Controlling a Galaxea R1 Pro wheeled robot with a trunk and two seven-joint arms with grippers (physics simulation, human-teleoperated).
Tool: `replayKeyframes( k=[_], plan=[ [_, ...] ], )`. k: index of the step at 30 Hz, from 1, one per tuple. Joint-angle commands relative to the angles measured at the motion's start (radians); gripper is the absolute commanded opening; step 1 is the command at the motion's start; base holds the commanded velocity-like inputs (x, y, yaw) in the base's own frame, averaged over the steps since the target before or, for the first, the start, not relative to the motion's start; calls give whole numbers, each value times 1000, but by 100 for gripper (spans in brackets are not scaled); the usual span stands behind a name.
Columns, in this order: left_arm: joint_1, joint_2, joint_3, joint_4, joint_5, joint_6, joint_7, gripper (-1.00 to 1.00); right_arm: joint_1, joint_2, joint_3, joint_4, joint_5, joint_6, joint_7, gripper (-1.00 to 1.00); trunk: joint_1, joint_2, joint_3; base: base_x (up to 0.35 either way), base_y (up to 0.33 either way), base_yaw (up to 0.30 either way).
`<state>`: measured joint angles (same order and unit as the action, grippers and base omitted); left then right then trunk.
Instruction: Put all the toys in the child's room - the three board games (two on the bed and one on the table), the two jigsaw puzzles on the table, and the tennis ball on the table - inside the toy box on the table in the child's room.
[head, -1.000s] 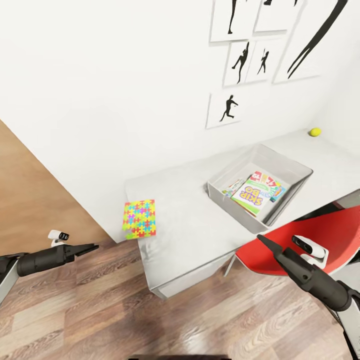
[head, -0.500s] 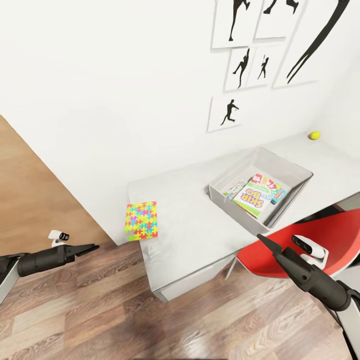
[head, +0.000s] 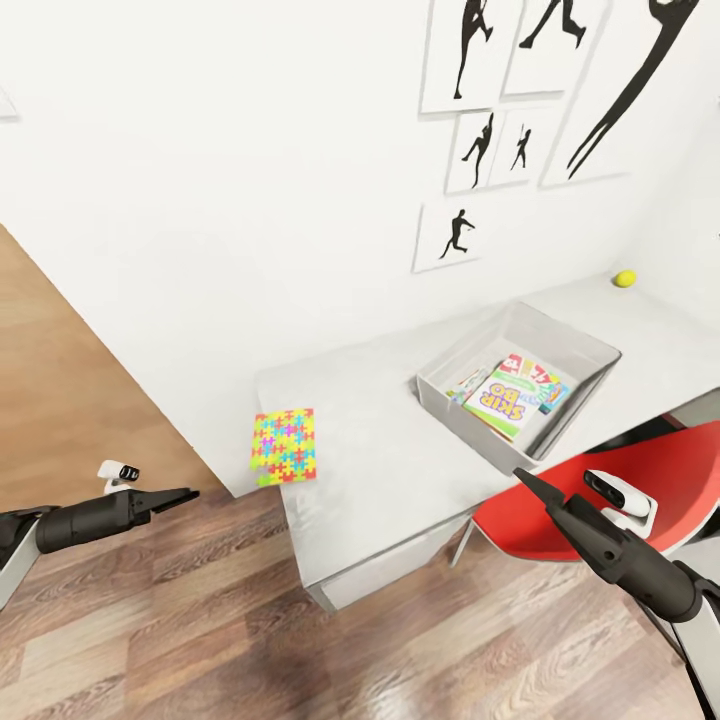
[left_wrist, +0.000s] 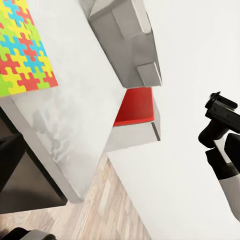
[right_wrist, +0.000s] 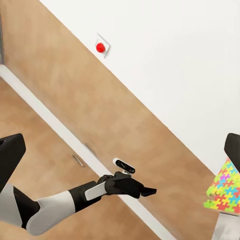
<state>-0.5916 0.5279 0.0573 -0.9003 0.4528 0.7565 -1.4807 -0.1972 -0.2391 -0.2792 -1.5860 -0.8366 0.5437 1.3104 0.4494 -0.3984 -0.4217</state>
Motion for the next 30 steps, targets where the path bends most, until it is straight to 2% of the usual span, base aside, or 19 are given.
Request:
replayKeyframes(
  k=[1, 30],
  plan=[
    [-1, 0, 0, 0, 1, 11, -3, 100, 0, 0, 0, 0, -4, 9, 1, 100, 1, -2, 0, 0, 0, 0],
    [-1, 3, 1, 0, 1, 9, -4, 100, 0, 0, 0, 1, -3, 7, 1, 100, 1, -2, 48, 0, 0, 0]
  ],
)
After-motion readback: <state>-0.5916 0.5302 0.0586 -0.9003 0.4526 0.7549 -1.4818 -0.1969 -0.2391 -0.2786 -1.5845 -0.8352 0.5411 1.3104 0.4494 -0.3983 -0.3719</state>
